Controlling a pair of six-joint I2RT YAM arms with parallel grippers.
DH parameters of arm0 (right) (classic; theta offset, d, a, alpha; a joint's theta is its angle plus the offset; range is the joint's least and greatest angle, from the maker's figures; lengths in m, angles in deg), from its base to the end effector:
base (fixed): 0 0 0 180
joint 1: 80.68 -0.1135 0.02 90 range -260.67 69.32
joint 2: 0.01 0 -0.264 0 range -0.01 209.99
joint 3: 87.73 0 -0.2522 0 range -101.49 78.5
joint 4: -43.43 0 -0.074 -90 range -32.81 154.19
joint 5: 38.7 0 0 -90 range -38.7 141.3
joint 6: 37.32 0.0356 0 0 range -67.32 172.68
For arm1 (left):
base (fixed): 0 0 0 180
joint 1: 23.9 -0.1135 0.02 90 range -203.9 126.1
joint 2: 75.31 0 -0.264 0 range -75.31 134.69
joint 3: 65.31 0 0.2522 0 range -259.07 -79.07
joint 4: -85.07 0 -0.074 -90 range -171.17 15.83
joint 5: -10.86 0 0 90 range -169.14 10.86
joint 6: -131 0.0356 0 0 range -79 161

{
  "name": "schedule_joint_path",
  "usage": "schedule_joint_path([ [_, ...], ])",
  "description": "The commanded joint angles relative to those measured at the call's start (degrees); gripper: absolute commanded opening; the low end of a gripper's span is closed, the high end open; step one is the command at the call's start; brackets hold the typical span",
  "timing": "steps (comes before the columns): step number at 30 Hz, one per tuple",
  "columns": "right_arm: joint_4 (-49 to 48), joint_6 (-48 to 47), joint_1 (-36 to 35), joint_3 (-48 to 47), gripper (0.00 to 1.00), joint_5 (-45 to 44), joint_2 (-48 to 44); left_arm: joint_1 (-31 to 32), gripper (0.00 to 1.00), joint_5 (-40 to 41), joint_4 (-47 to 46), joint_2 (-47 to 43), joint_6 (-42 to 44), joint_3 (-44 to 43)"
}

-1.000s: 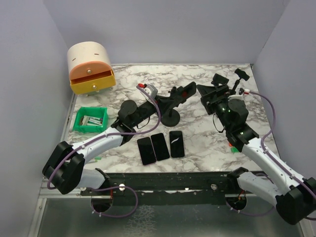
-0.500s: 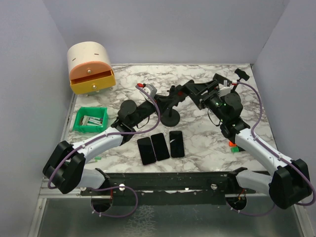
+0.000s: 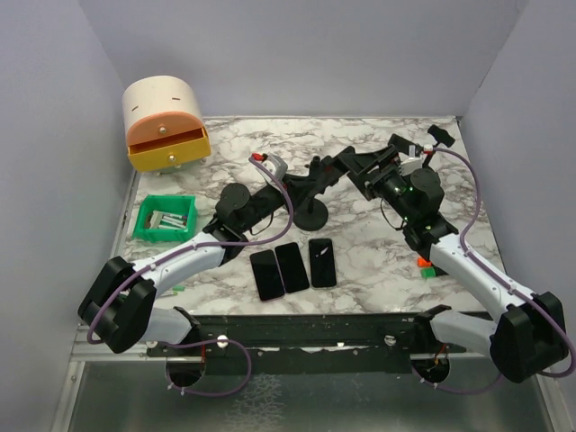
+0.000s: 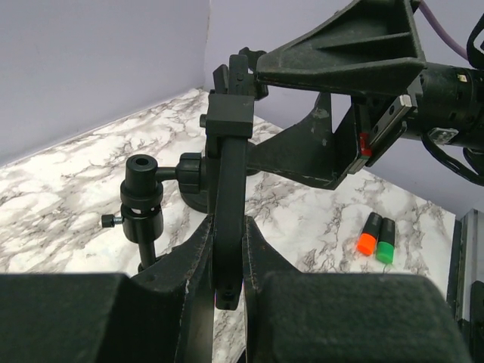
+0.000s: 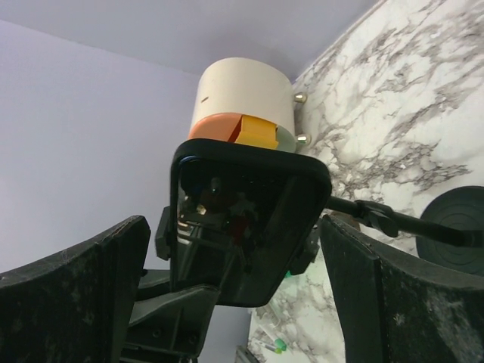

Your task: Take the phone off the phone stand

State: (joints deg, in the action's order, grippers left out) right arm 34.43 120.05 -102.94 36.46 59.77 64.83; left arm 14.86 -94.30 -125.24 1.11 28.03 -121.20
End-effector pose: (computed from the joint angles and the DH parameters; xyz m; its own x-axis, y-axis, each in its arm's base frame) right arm 0.2442 0.1056 0.3128 -0.4718 0.7933 -0.3847 -0.1962 0.3309 0.9230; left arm 0.2289 -0.1957 0.3001 -0.0516 -0.2363 -0.9703 0.8144 0.5523 -0.1779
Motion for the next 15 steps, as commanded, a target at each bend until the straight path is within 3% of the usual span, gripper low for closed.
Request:
schedule_joint_path([
  [1,3.92,-3.30,1.18,1.69,1.00,-0.07,-1.04,0.19,0.00,0.29,6.37,0.51,-0.52,2.65],
  [15,-4.23,-3.38,2.40,2.35,1.00,3.61,-1.05,0.30,0.00,-0.11,6.37,0.12,-0.30,3.19],
])
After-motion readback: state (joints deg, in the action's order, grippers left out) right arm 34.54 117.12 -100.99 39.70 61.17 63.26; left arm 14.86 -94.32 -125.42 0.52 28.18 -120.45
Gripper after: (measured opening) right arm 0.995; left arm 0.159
